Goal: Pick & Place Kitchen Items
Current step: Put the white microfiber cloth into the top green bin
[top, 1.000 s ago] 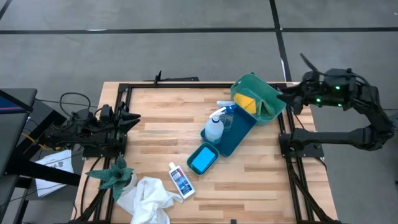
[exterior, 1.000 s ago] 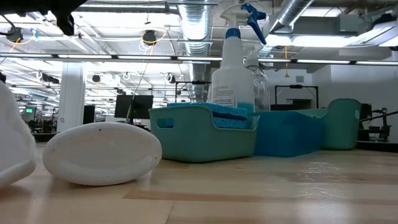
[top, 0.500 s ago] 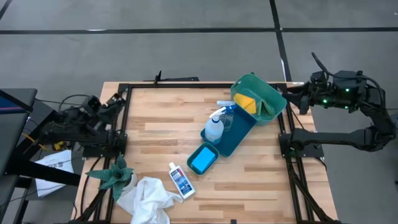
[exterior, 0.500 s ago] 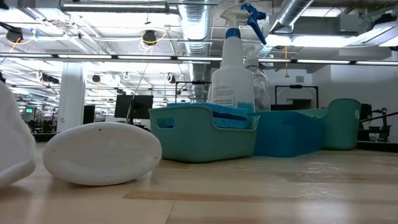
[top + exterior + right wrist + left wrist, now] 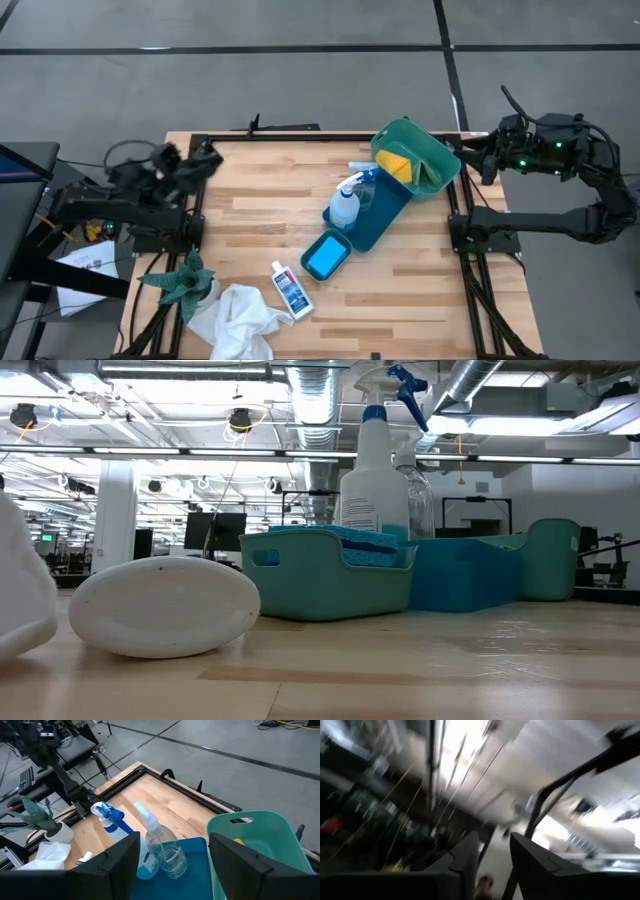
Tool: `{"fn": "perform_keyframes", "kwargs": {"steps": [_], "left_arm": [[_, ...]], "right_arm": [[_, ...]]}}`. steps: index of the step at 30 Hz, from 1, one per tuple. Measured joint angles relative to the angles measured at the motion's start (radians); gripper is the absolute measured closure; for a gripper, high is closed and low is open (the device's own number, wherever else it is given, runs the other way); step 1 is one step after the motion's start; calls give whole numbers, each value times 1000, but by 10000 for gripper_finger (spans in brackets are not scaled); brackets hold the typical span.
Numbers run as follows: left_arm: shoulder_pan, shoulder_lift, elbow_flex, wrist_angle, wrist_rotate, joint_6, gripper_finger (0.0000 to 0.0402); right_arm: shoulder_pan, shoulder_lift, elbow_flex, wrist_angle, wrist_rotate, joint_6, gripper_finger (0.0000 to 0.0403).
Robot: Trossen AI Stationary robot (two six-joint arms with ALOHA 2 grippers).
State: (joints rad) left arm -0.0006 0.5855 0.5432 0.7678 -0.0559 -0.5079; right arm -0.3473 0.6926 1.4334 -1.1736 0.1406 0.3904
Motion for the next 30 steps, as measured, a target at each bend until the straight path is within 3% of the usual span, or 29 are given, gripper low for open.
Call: {"fn": "perform_keyframes", "kwargs": {"steps": [8,13,17,22,30], "left_arm": [[15,242,423,-698,5,-7,189],[67,437,649,-1025,122,-79,123],[97,609,798,-1148,307,-81,107],[113,803,926,-1165,527,-81,105],[30,996,1061,-1392,793,-49,105]], "right_arm": [[0,0,0,0,-1,-20,175],[0,0,0,-1,-8,-34,175],[0,-2,0,-1,-12,-46,175],[0,-2,0,-1,-12,-61,175],[0,-2,0,-23,-12,-61,175]]}}
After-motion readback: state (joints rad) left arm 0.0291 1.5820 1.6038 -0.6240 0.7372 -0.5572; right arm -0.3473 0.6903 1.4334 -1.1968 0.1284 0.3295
